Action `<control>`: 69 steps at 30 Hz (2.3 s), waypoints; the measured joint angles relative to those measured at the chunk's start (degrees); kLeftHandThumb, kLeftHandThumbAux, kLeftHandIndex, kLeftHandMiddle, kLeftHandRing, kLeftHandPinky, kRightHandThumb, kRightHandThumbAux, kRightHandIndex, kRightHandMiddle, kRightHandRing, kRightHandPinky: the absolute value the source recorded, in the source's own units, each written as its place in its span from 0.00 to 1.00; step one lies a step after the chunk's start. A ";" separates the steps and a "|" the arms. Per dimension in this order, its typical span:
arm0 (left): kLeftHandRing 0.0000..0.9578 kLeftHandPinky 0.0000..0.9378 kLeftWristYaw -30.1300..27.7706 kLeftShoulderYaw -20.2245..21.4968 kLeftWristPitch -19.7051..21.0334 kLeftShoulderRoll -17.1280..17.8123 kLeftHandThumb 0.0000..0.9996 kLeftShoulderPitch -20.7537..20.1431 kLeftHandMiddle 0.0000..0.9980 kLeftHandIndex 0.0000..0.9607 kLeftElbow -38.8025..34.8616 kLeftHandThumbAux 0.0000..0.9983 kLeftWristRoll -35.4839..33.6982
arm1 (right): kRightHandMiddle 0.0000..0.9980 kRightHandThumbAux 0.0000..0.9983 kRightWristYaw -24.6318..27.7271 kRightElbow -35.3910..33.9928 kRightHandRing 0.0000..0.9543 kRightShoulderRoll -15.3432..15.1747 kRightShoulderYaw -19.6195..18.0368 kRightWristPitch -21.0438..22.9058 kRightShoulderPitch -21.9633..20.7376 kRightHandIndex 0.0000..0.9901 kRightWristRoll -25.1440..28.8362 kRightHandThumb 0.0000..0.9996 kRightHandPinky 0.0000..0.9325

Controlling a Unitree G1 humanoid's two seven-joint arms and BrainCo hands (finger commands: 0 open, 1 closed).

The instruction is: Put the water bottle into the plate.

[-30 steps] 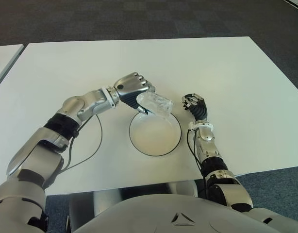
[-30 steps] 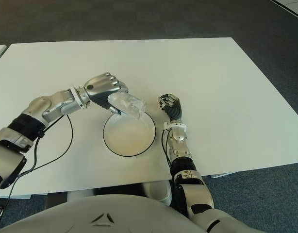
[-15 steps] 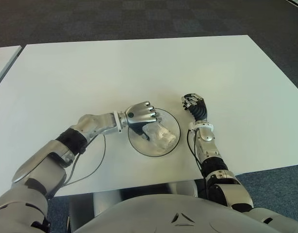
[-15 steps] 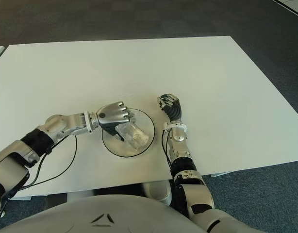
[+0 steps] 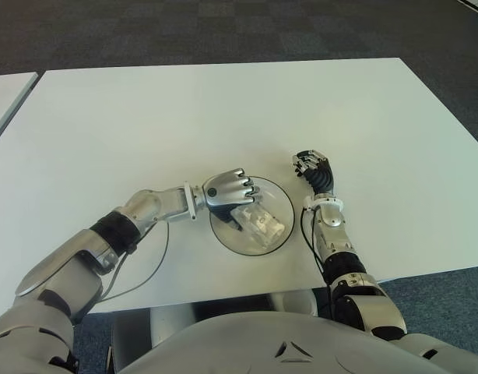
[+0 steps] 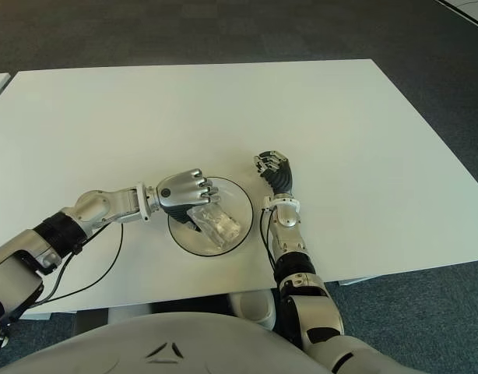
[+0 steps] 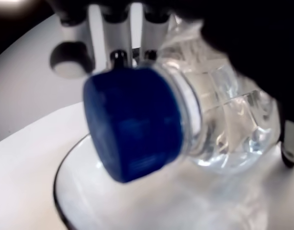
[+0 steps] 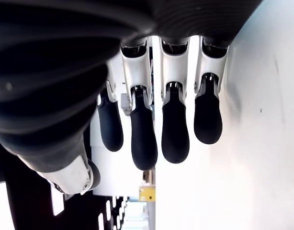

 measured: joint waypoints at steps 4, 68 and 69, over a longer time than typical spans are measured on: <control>0.90 0.93 0.49 -0.77 0.05 -0.02 0.85 -0.33 0.56 0.42 -0.05 0.67 0.37 | 0.60 0.73 -0.01 -0.07 0.65 0.00 0.01 0.09 0.00 0.44 0.00 0.71 0.68; 0.00 0.00 -3.15 -0.90 1.98 3.10 0.25 -6.53 0.00 0.00 -5.44 0.33 3.57 | 0.60 0.73 -1.00 -0.78 0.65 -0.23 0.37 1.21 -0.01 0.44 -0.80 0.71 0.67; 0.00 0.00 -3.06 -0.49 2.27 2.84 0.25 -6.93 0.00 0.00 -5.14 0.33 3.57 | 0.60 0.73 -1.05 -0.80 0.65 -0.23 0.39 1.23 -0.01 0.44 -0.86 0.71 0.67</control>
